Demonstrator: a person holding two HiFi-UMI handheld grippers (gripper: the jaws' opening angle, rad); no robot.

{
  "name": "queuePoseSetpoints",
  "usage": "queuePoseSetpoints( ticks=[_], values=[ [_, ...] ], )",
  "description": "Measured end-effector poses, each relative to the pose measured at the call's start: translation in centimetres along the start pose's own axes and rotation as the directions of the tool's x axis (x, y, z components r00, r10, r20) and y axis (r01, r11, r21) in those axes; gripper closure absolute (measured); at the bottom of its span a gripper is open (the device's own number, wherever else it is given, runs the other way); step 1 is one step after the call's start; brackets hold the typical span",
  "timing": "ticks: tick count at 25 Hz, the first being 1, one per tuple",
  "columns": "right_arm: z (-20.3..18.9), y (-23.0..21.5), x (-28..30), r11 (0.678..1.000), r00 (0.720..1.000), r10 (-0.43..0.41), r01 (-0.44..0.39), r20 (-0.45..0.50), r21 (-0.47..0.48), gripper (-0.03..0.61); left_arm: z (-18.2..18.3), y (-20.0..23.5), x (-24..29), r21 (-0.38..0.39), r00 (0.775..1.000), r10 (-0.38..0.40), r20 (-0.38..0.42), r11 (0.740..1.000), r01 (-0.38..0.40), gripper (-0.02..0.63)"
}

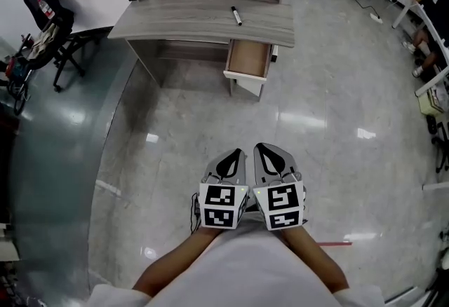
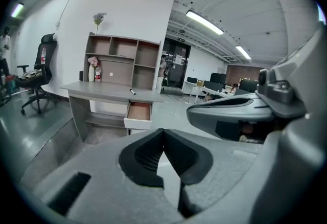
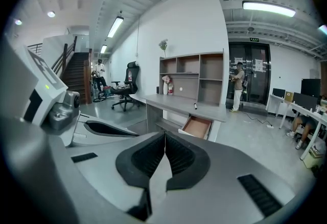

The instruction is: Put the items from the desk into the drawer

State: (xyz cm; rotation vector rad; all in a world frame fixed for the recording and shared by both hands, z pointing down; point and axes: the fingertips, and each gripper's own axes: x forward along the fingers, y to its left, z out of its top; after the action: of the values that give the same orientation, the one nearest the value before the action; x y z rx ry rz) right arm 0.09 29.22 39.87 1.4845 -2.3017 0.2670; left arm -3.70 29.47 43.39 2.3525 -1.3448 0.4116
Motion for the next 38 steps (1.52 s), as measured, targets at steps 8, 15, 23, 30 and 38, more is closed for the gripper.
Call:
queuePoseSetpoints(
  ticks=[8, 15, 23, 30, 38],
  values=[
    [0.2, -0.5, 1.3, 1.0, 1.0, -0.001, 0.001, -0.001, 0.008, 0.575, 0.4, 0.8, 1.1, -0.004, 1.0, -0.002, 0.004, 1.0, 0.002, 0.611],
    [0.2, -2.2, 4.8, 0.999, 1.0, 0.031, -0.031, 0.001, 0.021, 0.575, 1.4, 3.2, 3.8, -0.016, 0.999, 0.044, -0.002, 0.999, -0.044, 0.611],
    [1.6, -7.0, 10.0, 0.997, 0.999, 0.05, -0.049, -0.017, 0.057, 0.575, 3.5, 5.3, 9.5, -0.034, 0.996, 0.077, -0.047, 0.996, -0.079, 0.611],
    [2.9, -12.1, 14.8, 0.992, 0.996, 0.078, -0.073, -0.041, 0.107, 0.575, 6.4, 6.1, 15.4, -0.035, 0.991, 0.091, -0.094, 0.995, -0.094, 0.611],
    [5.5, -16.6, 19.0, 0.981, 0.987, 0.159, -0.156, -0.017, 0.113, 0.575, 10.5, 6.0, 21.1, -0.003, 0.986, 0.132, -0.098, 0.991, -0.133, 0.611]
  ],
)
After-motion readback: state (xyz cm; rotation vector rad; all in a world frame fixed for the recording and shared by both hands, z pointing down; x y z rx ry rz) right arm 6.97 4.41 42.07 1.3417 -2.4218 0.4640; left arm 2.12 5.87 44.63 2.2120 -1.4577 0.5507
